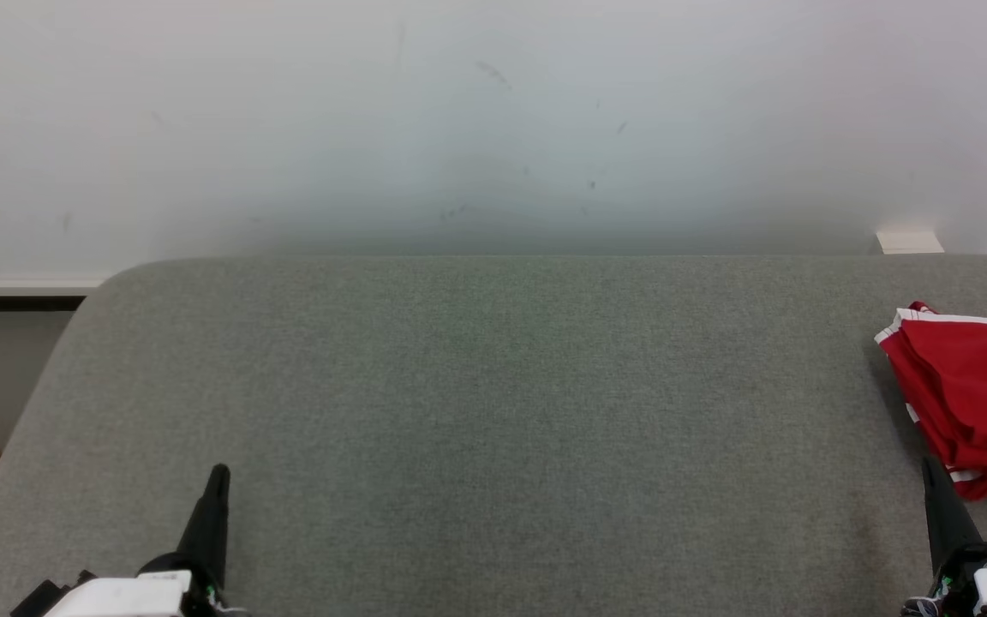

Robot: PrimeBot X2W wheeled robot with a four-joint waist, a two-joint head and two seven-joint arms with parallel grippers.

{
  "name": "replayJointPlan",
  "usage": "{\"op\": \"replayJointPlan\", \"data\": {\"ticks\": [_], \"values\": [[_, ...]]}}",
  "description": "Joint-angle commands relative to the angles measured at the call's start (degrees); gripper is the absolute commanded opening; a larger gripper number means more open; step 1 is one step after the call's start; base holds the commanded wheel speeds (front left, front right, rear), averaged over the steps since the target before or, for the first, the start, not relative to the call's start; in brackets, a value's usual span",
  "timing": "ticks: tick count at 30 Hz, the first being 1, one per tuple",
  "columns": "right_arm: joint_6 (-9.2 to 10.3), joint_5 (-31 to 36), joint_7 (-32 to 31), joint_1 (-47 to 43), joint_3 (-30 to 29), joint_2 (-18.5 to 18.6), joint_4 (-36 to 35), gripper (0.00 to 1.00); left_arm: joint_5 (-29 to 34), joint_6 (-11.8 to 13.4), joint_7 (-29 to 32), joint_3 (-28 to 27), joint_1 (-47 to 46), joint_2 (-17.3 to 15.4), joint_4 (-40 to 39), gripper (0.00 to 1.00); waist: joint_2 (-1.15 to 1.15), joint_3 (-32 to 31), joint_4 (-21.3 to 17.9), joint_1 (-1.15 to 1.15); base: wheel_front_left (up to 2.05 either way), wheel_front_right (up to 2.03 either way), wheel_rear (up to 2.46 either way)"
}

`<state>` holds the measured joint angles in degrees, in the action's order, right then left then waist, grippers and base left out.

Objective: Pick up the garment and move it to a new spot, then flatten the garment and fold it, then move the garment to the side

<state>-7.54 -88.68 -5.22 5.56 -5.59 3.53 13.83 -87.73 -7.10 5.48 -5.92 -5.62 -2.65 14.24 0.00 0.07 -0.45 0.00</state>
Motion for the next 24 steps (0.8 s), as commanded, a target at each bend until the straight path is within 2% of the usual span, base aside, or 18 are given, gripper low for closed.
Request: {"op": "replayJointPlan", "data": {"ticks": [1, 11, 24], "values": [[0.09, -0.9, -0.3, 0.6, -0.3, -0.1, 0.1, 0.00, -1.3, -0.4, 0.3, -0.3, -0.6, -0.4, -0.2, 0.00, 0.00, 0.0, 0.0, 0.00, 0.00, 0.00, 0.00], [0.10, -4.2, -1.3, 1.0, -0.9, -0.6, 0.3, 0.00, -5.2, -0.6, 1.3, -0.8, -0.8, -0.4, -0.3, 0.00, 0.00, 0.1, 0.4, 0.00, 0.00, 0.00, 0.00], [0.10, -3.9, -1.3, 1.0, -1.0, -0.6, 0.3, 0.00, -5.0, -0.6, 1.3, -0.7, -0.8, -0.4, -0.3, 0.00, 0.00, 0.1, 0.4, 0.00, 0.00, 0.00, 0.00]]}}
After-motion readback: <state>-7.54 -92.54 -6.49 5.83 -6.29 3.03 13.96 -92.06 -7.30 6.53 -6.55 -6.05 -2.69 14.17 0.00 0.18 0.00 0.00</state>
